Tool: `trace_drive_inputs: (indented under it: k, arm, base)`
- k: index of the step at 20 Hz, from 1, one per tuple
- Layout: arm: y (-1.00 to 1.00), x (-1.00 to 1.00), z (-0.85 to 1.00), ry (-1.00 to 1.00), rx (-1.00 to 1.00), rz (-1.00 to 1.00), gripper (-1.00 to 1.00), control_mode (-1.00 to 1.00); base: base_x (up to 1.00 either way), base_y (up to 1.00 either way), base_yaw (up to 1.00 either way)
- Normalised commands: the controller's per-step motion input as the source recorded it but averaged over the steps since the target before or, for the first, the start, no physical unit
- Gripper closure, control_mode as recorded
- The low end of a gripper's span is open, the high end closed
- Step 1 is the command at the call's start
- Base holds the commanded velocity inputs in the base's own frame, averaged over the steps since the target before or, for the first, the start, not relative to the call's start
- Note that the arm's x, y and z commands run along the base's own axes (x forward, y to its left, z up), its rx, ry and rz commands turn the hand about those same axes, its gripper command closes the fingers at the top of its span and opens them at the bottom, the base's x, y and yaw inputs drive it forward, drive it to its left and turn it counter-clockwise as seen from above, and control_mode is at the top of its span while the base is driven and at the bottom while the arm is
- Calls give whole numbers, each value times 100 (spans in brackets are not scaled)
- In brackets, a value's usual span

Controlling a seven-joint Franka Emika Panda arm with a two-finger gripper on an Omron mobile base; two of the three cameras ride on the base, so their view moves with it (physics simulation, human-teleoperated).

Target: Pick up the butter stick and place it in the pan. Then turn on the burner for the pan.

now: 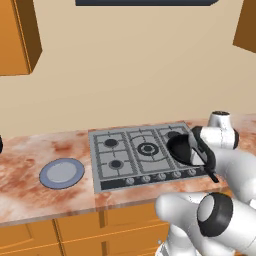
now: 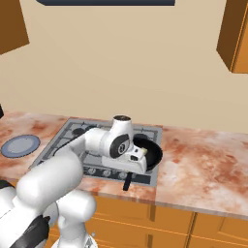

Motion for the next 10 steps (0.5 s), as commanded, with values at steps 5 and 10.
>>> trace_drive_inputs:
  k: [5, 10]
  arm:
    - [-2, 15, -21, -2, 11, 26, -100, -100]
    - [-14, 6, -5, -1, 6, 22, -100, -100]
  base:
    - [0, 0, 0]
    - [0, 0, 0]
